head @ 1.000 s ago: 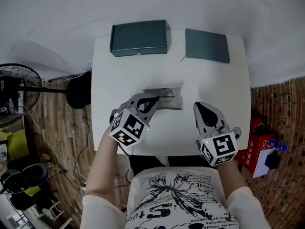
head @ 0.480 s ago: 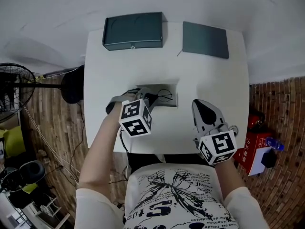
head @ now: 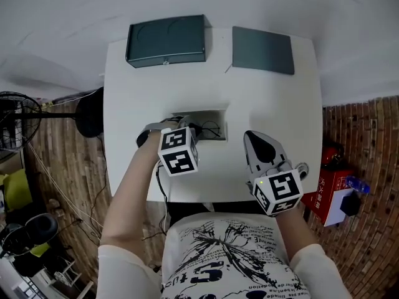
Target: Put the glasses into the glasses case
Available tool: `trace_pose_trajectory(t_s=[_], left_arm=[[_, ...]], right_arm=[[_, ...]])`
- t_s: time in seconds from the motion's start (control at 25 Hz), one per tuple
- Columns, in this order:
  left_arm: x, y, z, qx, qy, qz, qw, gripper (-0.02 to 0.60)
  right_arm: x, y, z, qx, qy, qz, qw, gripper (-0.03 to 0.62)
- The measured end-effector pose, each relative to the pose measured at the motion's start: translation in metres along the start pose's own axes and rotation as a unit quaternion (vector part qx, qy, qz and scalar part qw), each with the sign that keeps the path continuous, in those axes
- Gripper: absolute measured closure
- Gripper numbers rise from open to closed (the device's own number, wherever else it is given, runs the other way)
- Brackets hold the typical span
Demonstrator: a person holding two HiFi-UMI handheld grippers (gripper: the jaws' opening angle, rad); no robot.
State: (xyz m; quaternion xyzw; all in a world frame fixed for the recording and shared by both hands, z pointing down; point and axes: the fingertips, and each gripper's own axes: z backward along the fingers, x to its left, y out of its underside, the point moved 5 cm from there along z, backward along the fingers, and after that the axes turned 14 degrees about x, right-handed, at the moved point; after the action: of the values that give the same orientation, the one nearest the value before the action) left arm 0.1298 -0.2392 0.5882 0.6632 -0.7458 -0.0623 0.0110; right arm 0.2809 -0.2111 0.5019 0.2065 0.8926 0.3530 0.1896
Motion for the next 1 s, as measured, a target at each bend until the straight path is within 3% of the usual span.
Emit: trace_pose_trajectory(t_s=[0.44,0.64,1.0], left_arm=[[-0.001,-0.005,-0.006,-0.007,0.022,-0.007,0.9997,0.555],[-0.002,-0.004,-0.002,-0.014,0.016,-0.003,0.9998,0.501],[0.008,-0.003,0.033,-0.083,-0.011,0.048,0.9954,0.48]], right_arm=[[-0.007,0.003,-0.001,0.015,0.017,-0.013,1.0,0.579],[-0.007,0.003,0.0,0.018,0.024,-0.012,0.999,0.579],[0.001,-0.004,0.006,0.016,0.039,0.001,0.999,0.578]])
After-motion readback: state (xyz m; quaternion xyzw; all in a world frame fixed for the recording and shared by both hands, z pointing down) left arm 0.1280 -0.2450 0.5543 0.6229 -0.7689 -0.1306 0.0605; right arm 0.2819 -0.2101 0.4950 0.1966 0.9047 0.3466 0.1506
